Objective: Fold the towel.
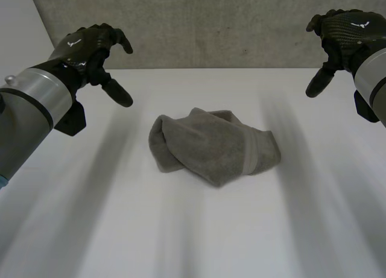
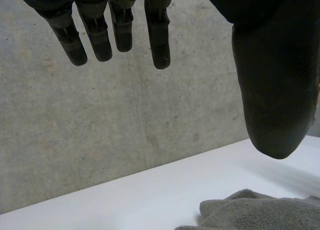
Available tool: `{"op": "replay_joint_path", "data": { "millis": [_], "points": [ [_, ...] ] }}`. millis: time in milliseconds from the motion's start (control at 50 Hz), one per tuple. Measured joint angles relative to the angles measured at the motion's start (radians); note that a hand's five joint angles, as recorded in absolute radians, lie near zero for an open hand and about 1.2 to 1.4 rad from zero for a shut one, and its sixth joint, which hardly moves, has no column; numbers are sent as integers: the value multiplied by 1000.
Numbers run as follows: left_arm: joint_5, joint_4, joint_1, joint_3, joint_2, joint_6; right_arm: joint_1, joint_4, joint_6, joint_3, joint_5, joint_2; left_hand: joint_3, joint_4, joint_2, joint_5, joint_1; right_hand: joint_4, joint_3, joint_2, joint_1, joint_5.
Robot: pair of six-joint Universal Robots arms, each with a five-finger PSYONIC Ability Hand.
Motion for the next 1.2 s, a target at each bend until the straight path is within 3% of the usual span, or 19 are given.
{"op": "replay_joint_path", "data": {
  "millis": [540, 760, 980, 1080, 1200],
  "points": [
    [2, -41, 2, 16, 17, 1, -11, 45, 10, -28, 15, 0, 0, 0, 0, 0, 0, 0, 0, 0, 0, 0],
    [22, 19, 1, 19, -25, -5, -23, 36, 60, -36, -34, 28, 0, 0, 0, 0, 0, 0, 0, 0, 0, 0],
    [231, 153, -2, 207, -391, 1, -43, 26, 68, -88, -298, 269, 0, 0, 0, 0, 0, 0, 0, 0, 0, 0],
    [288, 158, -5, 328, -582, 3, -13, 3, 73, -149, -349, 430, 0, 0, 0, 0, 0, 0, 0, 0, 0, 0],
    [300, 159, -6, 482, -783, 34, 41, -21, 74, -249, -352, 617, 0, 0, 0, 2, 0, 60, 67, 48, 53, 78]
  ]
}}
